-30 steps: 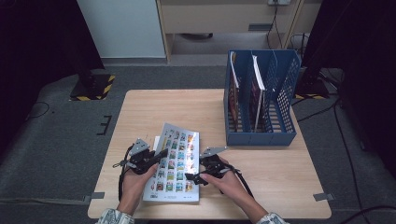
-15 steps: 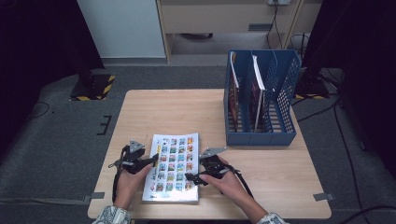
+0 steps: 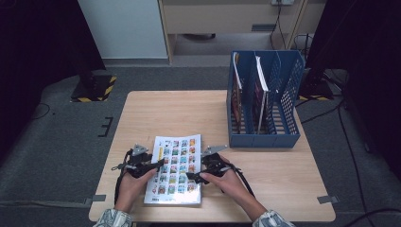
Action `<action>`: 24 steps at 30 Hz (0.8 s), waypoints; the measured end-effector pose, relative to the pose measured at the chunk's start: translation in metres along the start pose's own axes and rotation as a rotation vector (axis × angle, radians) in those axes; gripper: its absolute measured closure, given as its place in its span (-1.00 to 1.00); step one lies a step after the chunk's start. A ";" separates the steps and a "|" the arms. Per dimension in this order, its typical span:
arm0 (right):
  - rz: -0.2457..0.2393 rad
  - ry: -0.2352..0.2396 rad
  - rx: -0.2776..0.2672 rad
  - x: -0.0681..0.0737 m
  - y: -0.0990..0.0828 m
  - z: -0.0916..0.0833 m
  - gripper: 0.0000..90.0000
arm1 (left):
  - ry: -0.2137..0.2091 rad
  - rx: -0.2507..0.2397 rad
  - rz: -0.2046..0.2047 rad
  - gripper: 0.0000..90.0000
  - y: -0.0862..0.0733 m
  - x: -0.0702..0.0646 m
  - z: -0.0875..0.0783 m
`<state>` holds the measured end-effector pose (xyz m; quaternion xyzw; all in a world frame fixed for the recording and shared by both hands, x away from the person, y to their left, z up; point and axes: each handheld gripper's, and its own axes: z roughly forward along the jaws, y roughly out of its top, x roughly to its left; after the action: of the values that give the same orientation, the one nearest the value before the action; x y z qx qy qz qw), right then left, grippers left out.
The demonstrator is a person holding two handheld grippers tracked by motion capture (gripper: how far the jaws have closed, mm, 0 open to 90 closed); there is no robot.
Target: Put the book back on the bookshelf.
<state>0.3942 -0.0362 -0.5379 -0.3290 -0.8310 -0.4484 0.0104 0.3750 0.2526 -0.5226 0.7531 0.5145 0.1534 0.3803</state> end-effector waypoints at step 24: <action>0.044 0.004 0.003 -0.009 0.036 0.014 -0.49 | -0.027 0.002 -0.024 -0.23 -0.001 0.004 0.002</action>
<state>0.4250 -0.0164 -0.5230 -0.3460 -0.8243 -0.4476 0.0225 0.3773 0.2551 -0.5247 0.7493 0.5184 0.1381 0.3882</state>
